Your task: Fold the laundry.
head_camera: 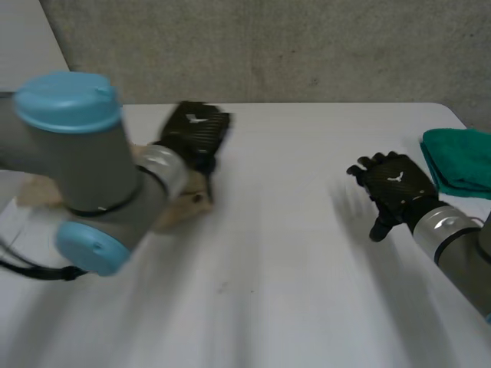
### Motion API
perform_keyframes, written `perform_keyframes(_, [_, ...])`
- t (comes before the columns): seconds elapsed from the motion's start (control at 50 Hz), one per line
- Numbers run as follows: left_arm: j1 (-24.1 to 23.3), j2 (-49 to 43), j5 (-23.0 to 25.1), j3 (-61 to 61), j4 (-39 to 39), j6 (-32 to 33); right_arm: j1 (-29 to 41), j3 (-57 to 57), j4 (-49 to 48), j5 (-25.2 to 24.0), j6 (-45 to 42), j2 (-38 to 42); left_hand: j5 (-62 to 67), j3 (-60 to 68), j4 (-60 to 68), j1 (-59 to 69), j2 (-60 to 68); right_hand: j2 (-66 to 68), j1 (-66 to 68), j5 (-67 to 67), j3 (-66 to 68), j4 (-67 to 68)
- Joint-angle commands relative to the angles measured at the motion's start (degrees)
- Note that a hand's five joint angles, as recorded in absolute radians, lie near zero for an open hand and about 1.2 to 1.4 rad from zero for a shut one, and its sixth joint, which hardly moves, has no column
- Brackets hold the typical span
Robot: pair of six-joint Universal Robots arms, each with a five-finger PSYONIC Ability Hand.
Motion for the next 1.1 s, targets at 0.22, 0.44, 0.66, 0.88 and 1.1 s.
perform_keyframes(0.22, [-14.26, -10.87, -0.56, 7.71, -0.63, -5.61, -3.5, -2.32, 0.35, 2.49, 1.57, 0.0, -55.39, -58.91, -58.67, -55.25, -58.39, -2.36, -0.46, -3.18, -2.4, -3.18])
perform_keyframes(0.44, [3.31, 3.72, -6.36, -10.22, -1.77, -2.18, 0.7, -2.15, 4.12, 1.87, 1.92, 0.09, -55.39, -58.91, -58.67, -55.25, -58.39, -2.36, -0.46, -3.18, -2.4, -3.18])
perform_keyframes(0.66, [18.87, 14.79, -6.37, -25.78, 1.13, -2.26, 17.4, -13.99, 13.88, 1.26, 14.03, 5.7, -54.67, -58.19, -57.95, -54.53, -57.67, -2.36, -0.46, -3.18, -2.4, -3.18])
perform_keyframes(0.88, [29.77, 24.55, 0.57, -37.82, 7.55, -2.53, 28.57, -45.01, 18.98, 1.08, 28.81, 29.78, -54.84, -58.36, -58.12, -54.7, -57.84, -2.36, -0.46, -3.18, -2.4, -3.18])
perform_keyframes(1.1, [31.62, 25.52, 2.86, -39.5, 7.81, -2.88, 30.34, -63.4, 26.54, 3.1, 28.47, 45.35, -54.84, -58.36, -58.12, -54.7, -57.84, 41.69, 43.59, 40.87, 41.65, 40.87])
